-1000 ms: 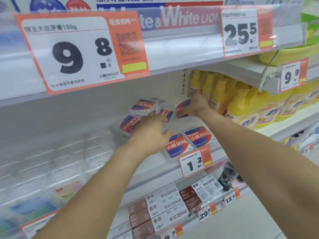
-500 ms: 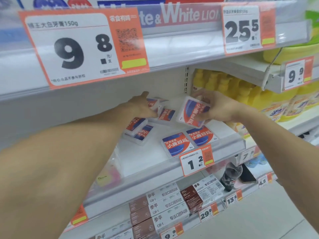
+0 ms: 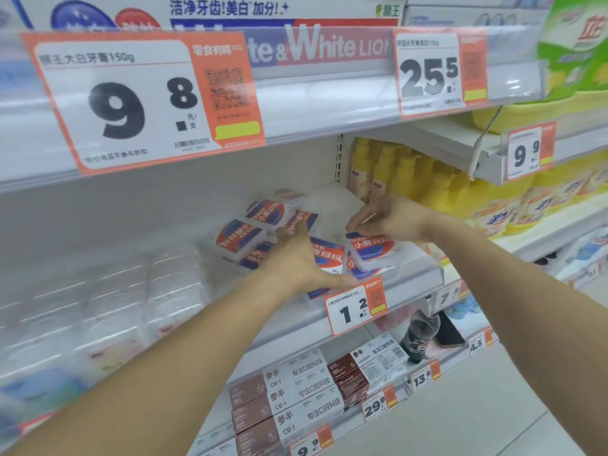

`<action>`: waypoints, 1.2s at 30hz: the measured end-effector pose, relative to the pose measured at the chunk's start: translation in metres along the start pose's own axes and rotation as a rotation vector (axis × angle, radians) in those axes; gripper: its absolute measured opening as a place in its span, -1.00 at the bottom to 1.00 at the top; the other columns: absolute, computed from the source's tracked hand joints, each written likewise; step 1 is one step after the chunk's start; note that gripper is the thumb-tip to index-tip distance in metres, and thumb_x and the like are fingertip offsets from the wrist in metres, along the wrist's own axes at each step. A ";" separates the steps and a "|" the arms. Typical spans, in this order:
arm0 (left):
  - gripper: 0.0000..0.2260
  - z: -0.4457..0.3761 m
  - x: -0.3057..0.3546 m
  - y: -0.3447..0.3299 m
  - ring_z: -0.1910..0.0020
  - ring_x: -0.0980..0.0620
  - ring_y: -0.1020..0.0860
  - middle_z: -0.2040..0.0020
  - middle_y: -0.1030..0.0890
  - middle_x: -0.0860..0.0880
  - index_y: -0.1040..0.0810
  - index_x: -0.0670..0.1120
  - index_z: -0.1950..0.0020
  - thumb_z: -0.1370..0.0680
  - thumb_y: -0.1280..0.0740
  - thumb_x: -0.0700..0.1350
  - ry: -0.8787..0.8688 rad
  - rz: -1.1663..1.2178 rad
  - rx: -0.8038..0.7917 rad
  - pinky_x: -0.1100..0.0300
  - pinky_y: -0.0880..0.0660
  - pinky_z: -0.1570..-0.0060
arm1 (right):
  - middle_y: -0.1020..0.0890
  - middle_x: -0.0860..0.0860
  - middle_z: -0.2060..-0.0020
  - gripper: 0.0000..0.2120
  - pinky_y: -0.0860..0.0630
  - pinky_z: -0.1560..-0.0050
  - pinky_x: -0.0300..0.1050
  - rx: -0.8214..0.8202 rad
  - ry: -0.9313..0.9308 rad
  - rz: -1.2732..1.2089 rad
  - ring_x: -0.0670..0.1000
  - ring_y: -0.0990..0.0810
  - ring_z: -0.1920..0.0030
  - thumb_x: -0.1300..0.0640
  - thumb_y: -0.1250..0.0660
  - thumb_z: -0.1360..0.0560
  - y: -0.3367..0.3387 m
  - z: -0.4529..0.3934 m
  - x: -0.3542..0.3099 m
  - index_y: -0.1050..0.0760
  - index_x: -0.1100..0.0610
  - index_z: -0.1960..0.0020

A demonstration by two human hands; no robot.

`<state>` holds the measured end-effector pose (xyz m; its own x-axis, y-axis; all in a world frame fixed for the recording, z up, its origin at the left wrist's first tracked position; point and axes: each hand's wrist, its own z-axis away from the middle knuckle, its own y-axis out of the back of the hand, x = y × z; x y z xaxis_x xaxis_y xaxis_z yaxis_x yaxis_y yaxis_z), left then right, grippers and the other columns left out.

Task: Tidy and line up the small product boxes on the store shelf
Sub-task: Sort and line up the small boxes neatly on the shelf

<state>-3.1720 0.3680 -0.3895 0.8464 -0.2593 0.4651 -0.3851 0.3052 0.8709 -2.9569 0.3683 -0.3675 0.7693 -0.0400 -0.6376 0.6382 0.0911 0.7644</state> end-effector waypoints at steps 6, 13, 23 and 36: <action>0.01 0.004 -0.016 -0.005 -0.26 -0.09 -0.49 -0.34 -0.45 -0.10 -0.29 -0.05 -0.39 -0.11 -0.42 0.48 0.034 0.046 -0.079 0.04 -0.49 -0.21 | -0.52 0.03 -0.25 -0.56 -0.55 -0.20 -0.04 0.052 -0.088 -0.014 0.04 -0.56 -0.19 0.05 -0.47 -0.47 -0.005 0.010 0.018 -0.49 0.02 -0.32; -0.36 0.007 -0.026 -0.017 -0.15 -0.06 -0.55 -0.21 -0.55 -0.08 -0.37 -0.14 -0.26 -0.38 -0.45 0.23 0.058 0.175 0.105 0.17 -0.46 0.04 | -0.58 0.01 -0.19 -0.44 -0.53 -0.21 -0.07 0.082 -0.054 0.049 -0.03 -0.56 -0.14 -0.08 -0.49 -0.44 -0.014 0.018 0.024 -0.47 0.12 -0.35; -0.42 0.015 -0.031 -0.019 -0.13 0.02 -0.54 -0.21 -0.53 -0.02 -0.41 -0.02 -0.30 -0.39 -0.47 0.19 -0.081 0.306 0.045 0.02 -0.53 -0.16 | -0.59 -0.04 -0.26 -0.46 -0.56 -0.18 0.06 0.098 -0.021 0.062 0.03 -0.64 -0.10 -0.23 -0.37 -0.47 -0.024 0.033 0.027 -0.46 -0.03 -0.38; -0.43 0.018 -0.019 0.011 -0.24 -0.06 -0.51 -0.34 -0.47 -0.05 -0.29 0.03 -0.45 -0.52 -0.27 0.24 -0.095 0.095 0.172 0.07 -0.52 -0.11 | -0.55 0.12 -0.25 -0.51 -0.47 -0.09 -0.09 0.326 0.021 0.113 0.11 -0.58 -0.14 -0.07 -0.28 -0.58 -0.020 0.026 0.006 -0.36 0.13 -0.43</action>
<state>-3.1990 0.3593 -0.3858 0.7680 -0.3246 0.5520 -0.5255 0.1732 0.8330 -2.9644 0.3401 -0.3840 0.8369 -0.0265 -0.5468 0.5274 -0.2287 0.8183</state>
